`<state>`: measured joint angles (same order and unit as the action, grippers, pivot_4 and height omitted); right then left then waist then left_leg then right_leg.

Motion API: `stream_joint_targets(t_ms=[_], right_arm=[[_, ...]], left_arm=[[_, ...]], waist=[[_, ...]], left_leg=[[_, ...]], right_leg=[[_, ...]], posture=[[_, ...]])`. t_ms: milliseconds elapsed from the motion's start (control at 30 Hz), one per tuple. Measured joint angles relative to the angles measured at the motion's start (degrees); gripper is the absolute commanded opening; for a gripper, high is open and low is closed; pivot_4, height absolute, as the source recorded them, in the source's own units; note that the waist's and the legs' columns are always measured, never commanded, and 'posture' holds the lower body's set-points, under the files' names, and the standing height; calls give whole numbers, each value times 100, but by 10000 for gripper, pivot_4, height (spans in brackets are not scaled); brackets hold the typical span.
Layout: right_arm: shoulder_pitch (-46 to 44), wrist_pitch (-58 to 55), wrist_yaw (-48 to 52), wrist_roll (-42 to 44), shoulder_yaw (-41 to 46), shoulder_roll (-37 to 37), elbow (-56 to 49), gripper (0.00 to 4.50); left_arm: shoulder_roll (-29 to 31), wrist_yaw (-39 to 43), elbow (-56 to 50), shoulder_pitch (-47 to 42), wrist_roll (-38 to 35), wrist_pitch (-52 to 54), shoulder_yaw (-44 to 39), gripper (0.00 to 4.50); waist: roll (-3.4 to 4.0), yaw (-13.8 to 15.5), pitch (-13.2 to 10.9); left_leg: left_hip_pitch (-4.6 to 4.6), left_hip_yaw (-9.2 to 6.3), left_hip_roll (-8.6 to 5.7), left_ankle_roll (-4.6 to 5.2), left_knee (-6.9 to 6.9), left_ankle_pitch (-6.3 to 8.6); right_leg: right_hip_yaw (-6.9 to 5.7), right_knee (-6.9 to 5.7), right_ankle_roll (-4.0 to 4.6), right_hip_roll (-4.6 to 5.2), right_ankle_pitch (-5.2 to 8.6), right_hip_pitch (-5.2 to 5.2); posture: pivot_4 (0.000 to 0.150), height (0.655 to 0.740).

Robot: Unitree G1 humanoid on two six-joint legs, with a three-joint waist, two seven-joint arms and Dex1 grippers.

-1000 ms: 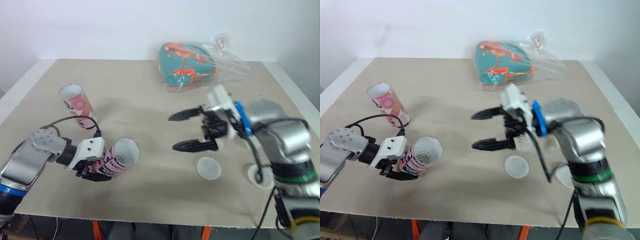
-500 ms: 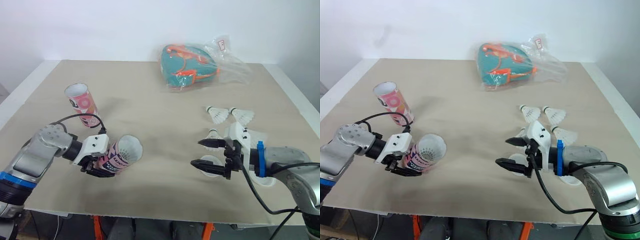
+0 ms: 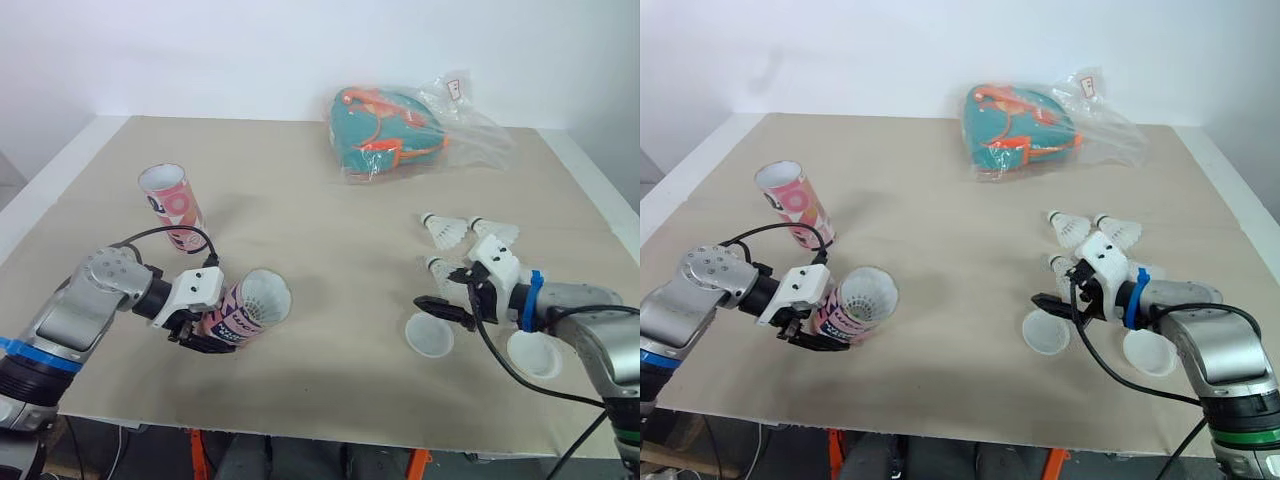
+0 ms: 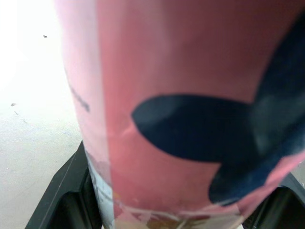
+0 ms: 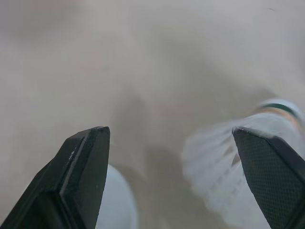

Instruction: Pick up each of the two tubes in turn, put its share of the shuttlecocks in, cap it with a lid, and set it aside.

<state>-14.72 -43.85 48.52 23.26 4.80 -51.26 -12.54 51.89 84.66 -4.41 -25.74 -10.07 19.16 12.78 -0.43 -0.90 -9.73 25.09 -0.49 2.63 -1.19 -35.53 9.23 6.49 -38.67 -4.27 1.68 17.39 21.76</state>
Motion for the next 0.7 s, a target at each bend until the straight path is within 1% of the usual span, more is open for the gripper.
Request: stream_joint_targets(t_ms=[200, 333, 367, 433, 467, 500, 533, 567, 600, 633, 700], right_arm=[[-86, -29, -5, 2, 18, -62, 54, 44005], [-198, -49, -223, -117, 18, -36, 204, 44005], [-273, -90, -363, -199, 4, 34, 351, 40239], [-343, -115, -483, -276, -7, 105, 490, 36991], [-359, -120, -510, -295, -16, 117, 520, 31329], [-403, -128, -576, -354, -43, 146, 596, 27047], [-451, -129, -669, -438, -52, 179, 716, 24933], [-474, -131, -709, -461, -53, 191, 777, 19477], [-544, -136, -769, -522, -53, 234, 885, 18339], [-574, -136, -768, -540, -53, 258, 912, 10710], [-594, -135, -763, -546, -53, 267, 927, 4667]], left_arm=[[-47, 1, 55, -1, 4, -14, -2, 29716], [-87, -1, 66, -4, 22, -31, -7, 29716], [-93, 0, 68, -4, 22, -36, -6, 29716], [-100, 0, 67, -5, 22, -42, -4, 29716], [-100, 0, 67, -4, 22, -44, -4, 29716], [-104, 1, 66, -5, 22, -49, -4, 29716], [-111, 1, 63, -4, 21, -55, -2, 29716], [-111, 2, 61, -4, 20, -57, -2, 29716], [-111, 8, 59, -4, 19, -59, -6, 29716], [-110, 8, 61, -4, 19, -61, -8, 29716], [-110, 8, 64, -4, 20, -63, -13, 29716]], waist=[[1, 0, 0], [0, 0, 0], [1, 0, 0], [1, 0, 0], [1, 0, 1], [2, 0, 1], [2, 0, 1], [2, 1, 1], [3, 0, 1], [3, 0, 1], [3, 0, 1]], left_leg=[[0, 2, 0, 10, 0, -6], [0, 10, 1, 13, -1, -8], [-1, 11, 1, 13, -1, -9], [-1, 12, 0, 14, 0, -9], [-1, 12, 1, 14, 0, -9], [0, 12, 0, 14, 0, -9], [1, 12, 0, 14, 1, -9], [1, 13, 1, 14, 2, -9], [2, 15, 0, 14, 3, -9], [2, 14, 0, 15, 3, -9], [2, 15, 1, 15, 4, -9]], right_leg=[[0, 0, -2, 0, -1, -6], [-1, 8, -2, 5, -1, -18], [-1, 15, -2, 5, -2, -23], [-1, 20, -4, 8, -4, -25], [-1, 24, -5, 8, -5, -28], [-1, 30, -7, 8, -6, -30], [-1, 36, -7, 8, -7, -33], [-2, 40, -8, 8, -7, -38], [-1, 45, -12, 10, -9, -39], [-2, 45, -13, 10, -9, -40], [-3, 45, -13, 10, -9, -40]], posture=[[1500, 7400], [1500, 7400], [1500, 7400], [1500, 7400], [1500, 7400], [1500, 7400], [1500, 7400], [1500, 7400], [1500, 7400], [1500, 7400], [1500, 7400]])
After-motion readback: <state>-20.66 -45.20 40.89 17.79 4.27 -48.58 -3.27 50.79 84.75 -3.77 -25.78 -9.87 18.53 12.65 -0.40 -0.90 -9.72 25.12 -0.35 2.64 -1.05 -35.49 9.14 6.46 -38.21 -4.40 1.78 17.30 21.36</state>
